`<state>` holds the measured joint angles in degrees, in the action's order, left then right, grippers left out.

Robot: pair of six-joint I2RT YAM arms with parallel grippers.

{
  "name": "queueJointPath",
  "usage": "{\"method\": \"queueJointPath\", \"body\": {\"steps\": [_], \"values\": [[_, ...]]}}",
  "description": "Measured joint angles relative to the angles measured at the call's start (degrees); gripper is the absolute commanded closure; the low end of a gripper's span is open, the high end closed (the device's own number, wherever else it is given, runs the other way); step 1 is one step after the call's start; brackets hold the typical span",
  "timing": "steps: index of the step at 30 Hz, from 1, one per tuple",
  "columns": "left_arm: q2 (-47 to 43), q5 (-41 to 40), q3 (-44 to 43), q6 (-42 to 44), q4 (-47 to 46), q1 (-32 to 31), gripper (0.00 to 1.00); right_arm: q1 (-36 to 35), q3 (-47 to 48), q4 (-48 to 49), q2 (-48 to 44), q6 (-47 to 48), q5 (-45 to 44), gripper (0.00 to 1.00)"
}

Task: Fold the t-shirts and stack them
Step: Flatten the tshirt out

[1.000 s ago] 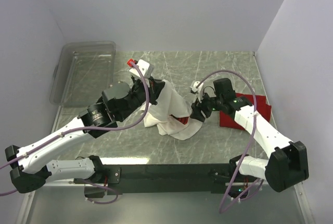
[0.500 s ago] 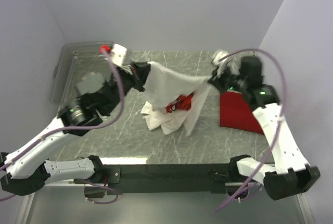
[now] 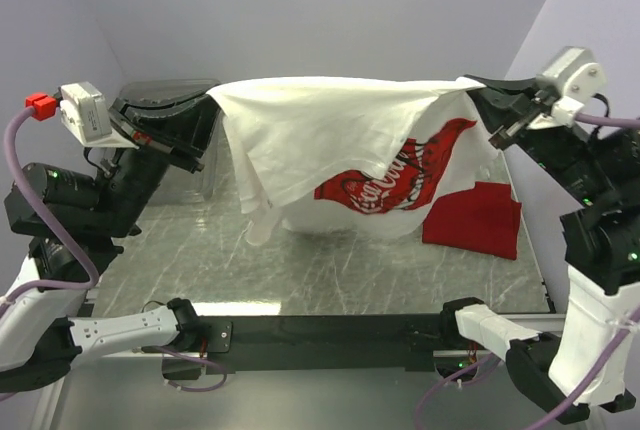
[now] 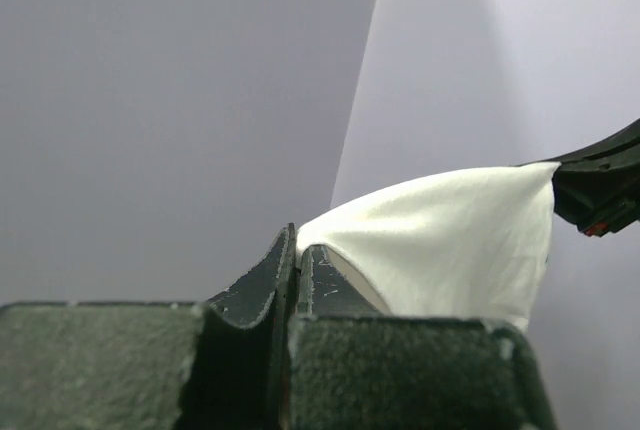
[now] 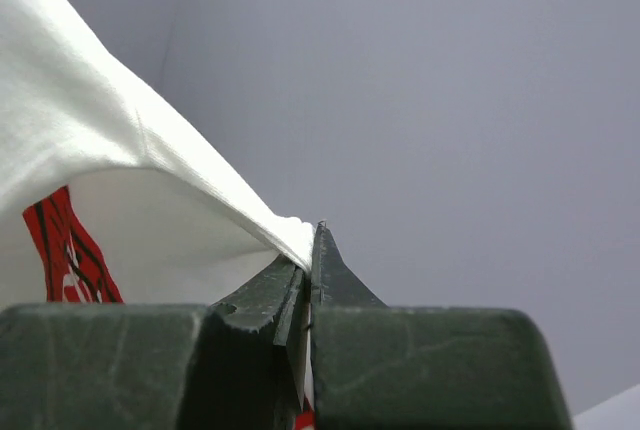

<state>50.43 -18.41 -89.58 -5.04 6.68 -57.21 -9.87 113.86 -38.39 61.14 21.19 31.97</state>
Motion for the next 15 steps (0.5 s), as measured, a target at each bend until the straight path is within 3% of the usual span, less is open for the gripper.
{"method": "queueJointPath", "body": {"steps": [9, 15], "values": [[-1.03, 5.35, -0.02, 1.75, -2.71, -0.11, 0.99, 0.48, 6.58, -3.63, -0.09, -2.01, 1.62, 1.0], [-1.81, 4.9, 0.92, 4.35, -4.79, -0.15, 0.99, 0.5, -0.66, -2.73, -1.51, -2.25, 4.17, 1.0]]}}
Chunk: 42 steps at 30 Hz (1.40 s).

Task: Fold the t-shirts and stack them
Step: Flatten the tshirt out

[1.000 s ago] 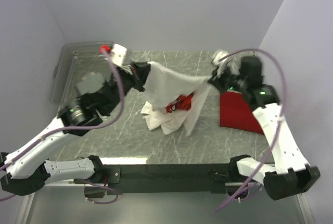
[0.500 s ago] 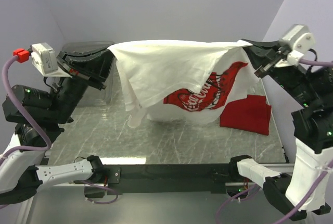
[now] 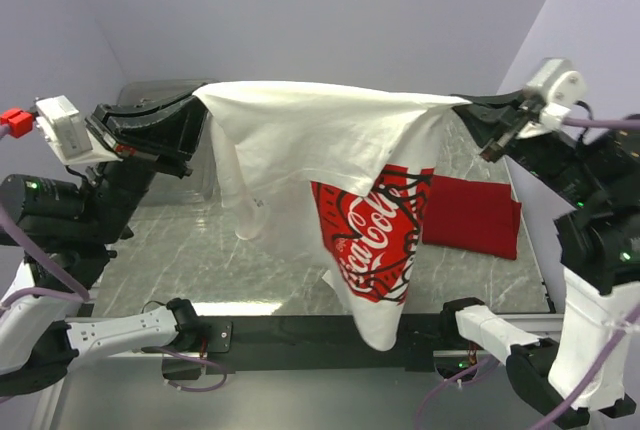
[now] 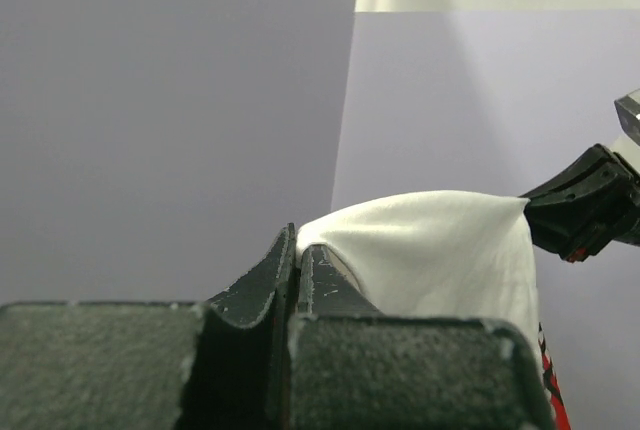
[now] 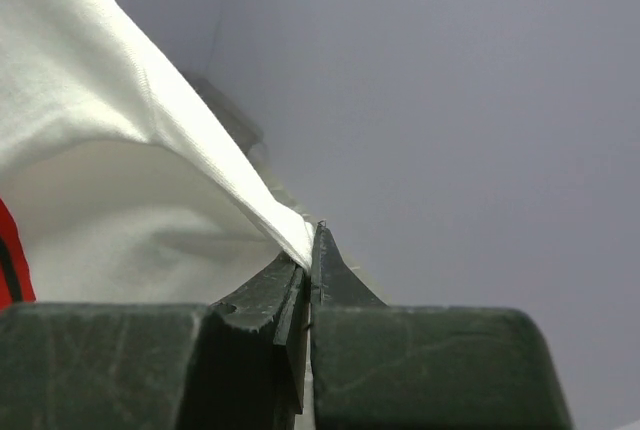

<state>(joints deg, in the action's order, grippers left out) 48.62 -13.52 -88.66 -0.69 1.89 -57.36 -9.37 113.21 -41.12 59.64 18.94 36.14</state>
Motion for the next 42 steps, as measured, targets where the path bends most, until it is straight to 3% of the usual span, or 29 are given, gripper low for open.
{"method": "queueJointPath", "body": {"steps": [5, 12, 20, 25, 30, 35, 42], "values": [[-2.16, -6.69, 6.86, 0.61, -0.85, 0.02, 0.99, 0.02, -12.04, 2.71, -0.15, -1.18, 2.19, 1.0], [-5.29, -21.53, 22.91, 0.61, -2.51, 0.24, 0.99, -0.02, -24.96, 5.73, 3.41, -2.58, 2.32, 1.0], [-4.24, -27.08, 26.08, 0.68, -1.95, 4.02, 0.99, -3.43, -31.89, 7.21, 4.9, -0.52, 3.3, 1.0], [-2.62, -26.82, 27.17, -3.28, 0.15, 10.58, 0.99, -9.6, -35.8, 7.43, 6.03, 1.84, 4.09, 1.0], [0.26, -23.39, 30.36, -7.41, 1.73, 16.2, 0.99, -10.75, -37.62, 7.67, 7.8, 1.62, 2.1, 1.0], [7.37, -18.05, 31.32, -11.15, 1.46, 23.26, 0.99, -10.91, -37.29, 13.46, 12.44, -3.13, -8.35, 1.0], [25.4, -8.31, 25.57, -17.77, 0.92, 35.34, 0.99, -12.26, -31.89, 24.02, 28.5, -10.97, -25.88, 0.97]]}}
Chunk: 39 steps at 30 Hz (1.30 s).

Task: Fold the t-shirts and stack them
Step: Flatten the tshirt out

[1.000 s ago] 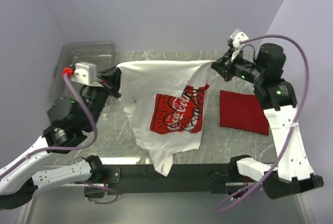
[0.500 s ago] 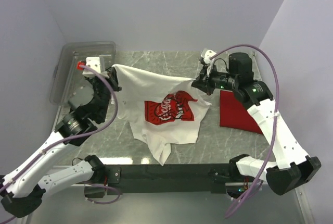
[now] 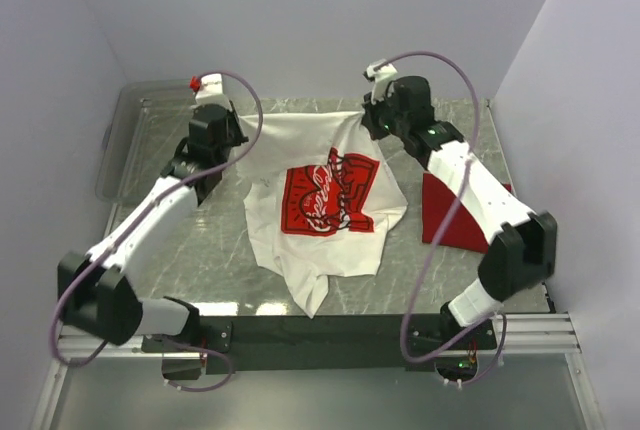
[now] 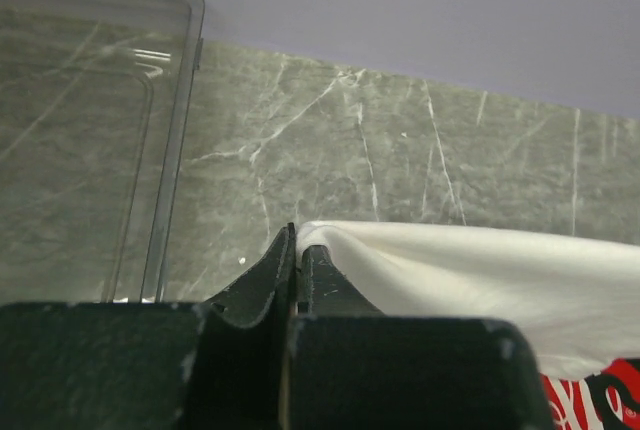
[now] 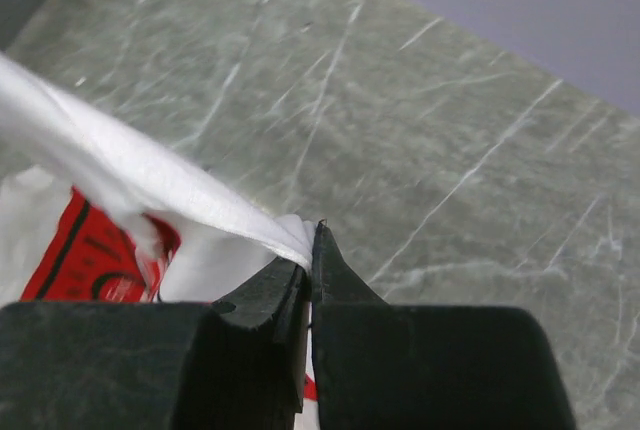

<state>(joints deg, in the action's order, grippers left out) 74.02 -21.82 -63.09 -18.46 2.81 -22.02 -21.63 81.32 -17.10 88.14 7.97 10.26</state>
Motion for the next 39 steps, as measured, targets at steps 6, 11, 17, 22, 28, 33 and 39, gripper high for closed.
{"method": "queueJointPath", "body": {"steps": [6, 11, 17, 22, 28, 33, 39], "values": [[12.33, 3.39, -10.73, -3.5, 1.2, 5.57, 0.99, -0.52, 11.54, 4.35, 12.37, -3.17, -7.52, 0.79], [20.44, 4.31, -20.37, -3.8, 3.48, 8.35, 0.51, -0.17, 22.03, 4.9, 19.02, -3.69, -9.51, 0.3], [22.77, 8.85, -24.04, -3.76, 6.1, 9.46, 0.16, 4.35, 19.28, 2.36, 16.48, 0.72, -2.29, 0.21], [18.84, 16.35, -23.96, -3.96, 7.8, 9.31, 0.17, 14.82, 4.7, -7.3, 7.15, 10.27, 14.67, 0.17], [2.93, 25.97, -12.52, -7.21, 9.2, 8.59, 0.21, 15.74, -15.08, -17.75, -2.54, 17.77, 23.98, 0.23], [-15.67, 27.74, 8.0, -13.6, 10.25, 2.97, 0.28, 14.75, -25.18, -20.63, -5.31, 18.71, 25.22, 0.27], [-30.93, 24.22, 31.04, -26.36, 13.51, -3.85, 0.35, 14.34, -27.34, -20.52, -2.69, 18.16, 26.01, 0.3]]}}
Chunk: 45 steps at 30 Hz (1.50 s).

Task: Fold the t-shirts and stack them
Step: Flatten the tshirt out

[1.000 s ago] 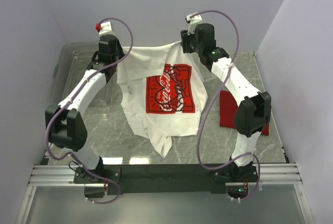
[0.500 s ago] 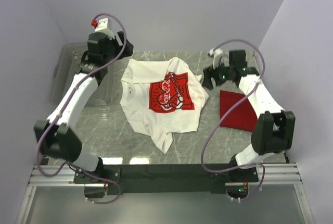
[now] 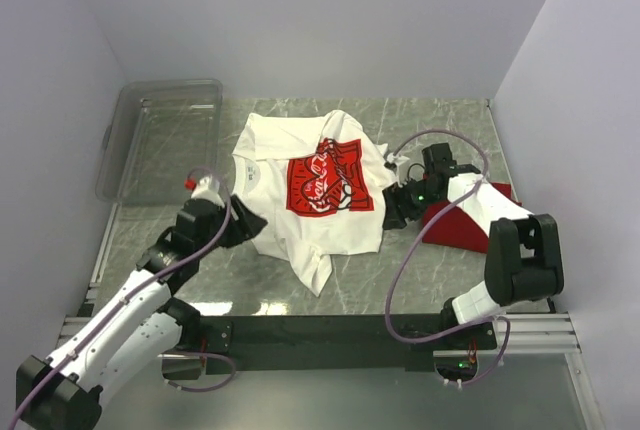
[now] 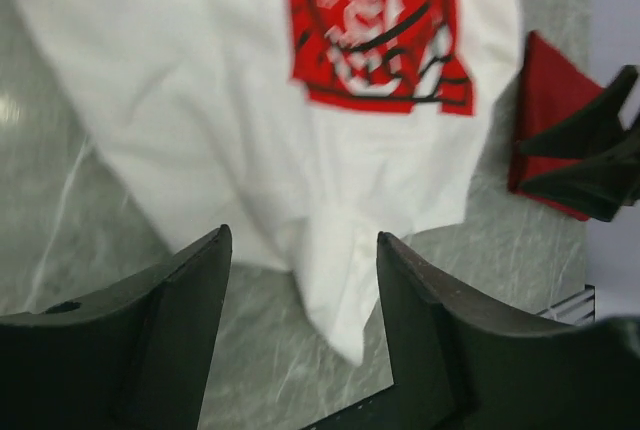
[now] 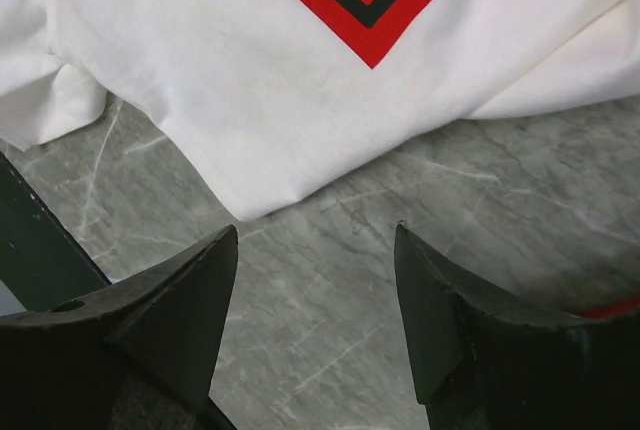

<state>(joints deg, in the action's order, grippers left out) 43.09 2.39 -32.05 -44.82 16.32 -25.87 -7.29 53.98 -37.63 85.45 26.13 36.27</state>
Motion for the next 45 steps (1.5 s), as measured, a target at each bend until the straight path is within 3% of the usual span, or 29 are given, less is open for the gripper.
{"method": "queueJointPath", "body": {"steps": [5, 10, 16, 24, 28, 33, 37, 43, 45], "values": [[-3.17, -3.85, 9.11, -9.49, 1.97, -1.62, 0.36, -2.62, 0.02, 0.7, 4.15, -1.46, 0.26, 0.3], [1.29, -5.79, 12.74, -14.8, -1.9, -1.73, 0.38, -5.11, 0.02, 1.01, 6.21, -2.91, 0.48, 0.3], [8.11, -6.69, 15.21, -17.53, -6.86, -1.77, 0.45, -5.46, 0.02, 1.29, 7.52, -4.22, 0.5, 0.33], [14.38, -6.8, 15.78, -18.32, -13.64, -1.77, 0.47, -5.46, 0.02, 2.19, 7.78, -5.75, -0.74, 0.34], [18.56, -6.56, 15.78, -18.93, -18.86, -1.81, 0.56, -5.46, 0.02, 2.64, 7.78, -6.67, -2.27, 0.34], [21.7, -5.92, 16.33, -18.93, -22.8, -1.88, 0.87, -5.46, 0.02, 3.17, 7.78, -8.11, -5.11, 0.34], [19.61, -5.29, 17.62, -18.18, -22.4, -1.88, 1.0, -5.46, 0.02, 3.48, 7.78, -8.85, -6.91, 0.36], [4.35, -6.32, 17.84, -16.02, -13.62, -1.97, 0.99, -5.46, 0.66, 2.99, 9.29, -9.27, -6.58, 0.43], [-0.87, -6.86, 17.03, -15.41, -10.14, -1.99, 1.0, -5.49, 1.81, 2.32, 11.04, -9.55, -5.84, 0.53]]}}
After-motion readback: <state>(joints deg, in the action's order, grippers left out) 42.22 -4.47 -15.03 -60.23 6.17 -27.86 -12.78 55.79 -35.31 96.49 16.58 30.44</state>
